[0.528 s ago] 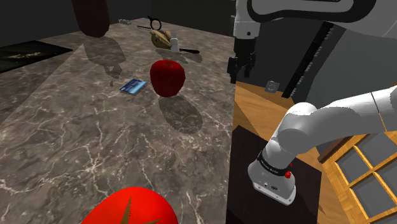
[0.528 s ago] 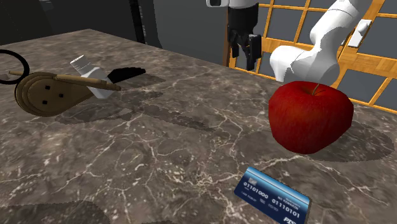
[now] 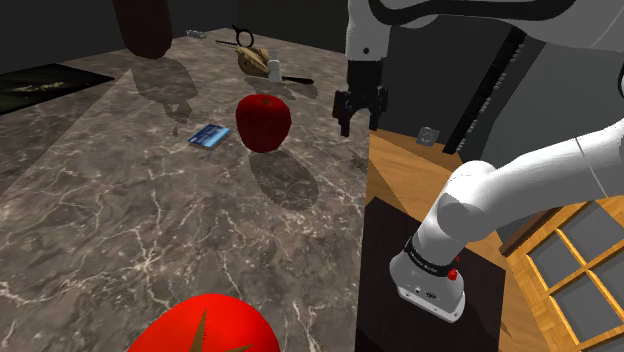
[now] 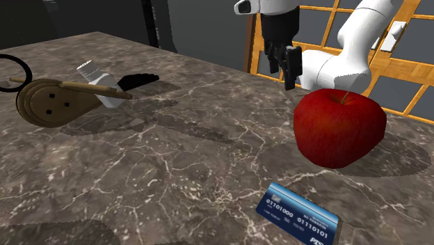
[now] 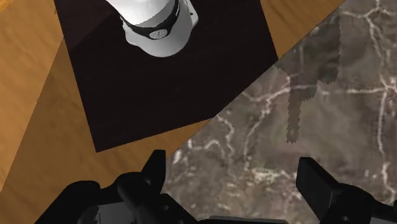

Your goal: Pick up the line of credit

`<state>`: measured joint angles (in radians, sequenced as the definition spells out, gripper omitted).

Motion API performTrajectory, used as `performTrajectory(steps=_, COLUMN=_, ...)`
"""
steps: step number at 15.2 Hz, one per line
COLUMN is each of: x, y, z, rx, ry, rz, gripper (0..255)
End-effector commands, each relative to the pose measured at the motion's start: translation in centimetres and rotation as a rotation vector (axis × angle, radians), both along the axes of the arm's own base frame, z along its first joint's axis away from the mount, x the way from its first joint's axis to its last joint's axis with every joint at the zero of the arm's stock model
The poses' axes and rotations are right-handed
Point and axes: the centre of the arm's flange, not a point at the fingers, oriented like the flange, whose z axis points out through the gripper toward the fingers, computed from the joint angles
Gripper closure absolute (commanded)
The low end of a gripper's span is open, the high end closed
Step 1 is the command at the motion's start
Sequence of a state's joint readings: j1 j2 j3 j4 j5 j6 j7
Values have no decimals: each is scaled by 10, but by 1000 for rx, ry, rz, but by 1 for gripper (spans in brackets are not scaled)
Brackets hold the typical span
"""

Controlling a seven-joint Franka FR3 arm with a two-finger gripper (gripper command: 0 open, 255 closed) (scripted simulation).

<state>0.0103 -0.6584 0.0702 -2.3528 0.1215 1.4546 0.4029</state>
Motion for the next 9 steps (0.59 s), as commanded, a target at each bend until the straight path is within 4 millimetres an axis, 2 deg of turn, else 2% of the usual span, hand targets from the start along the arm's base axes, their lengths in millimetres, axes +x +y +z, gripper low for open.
performTrajectory(steps=1, x=8, y=19, z=1, rx=19, ry=19, rz=-59, gripper=0)
performTrajectory(steps=9, x=52, y=97, z=5, rx=89, ry=85, rz=-281, gripper=0)
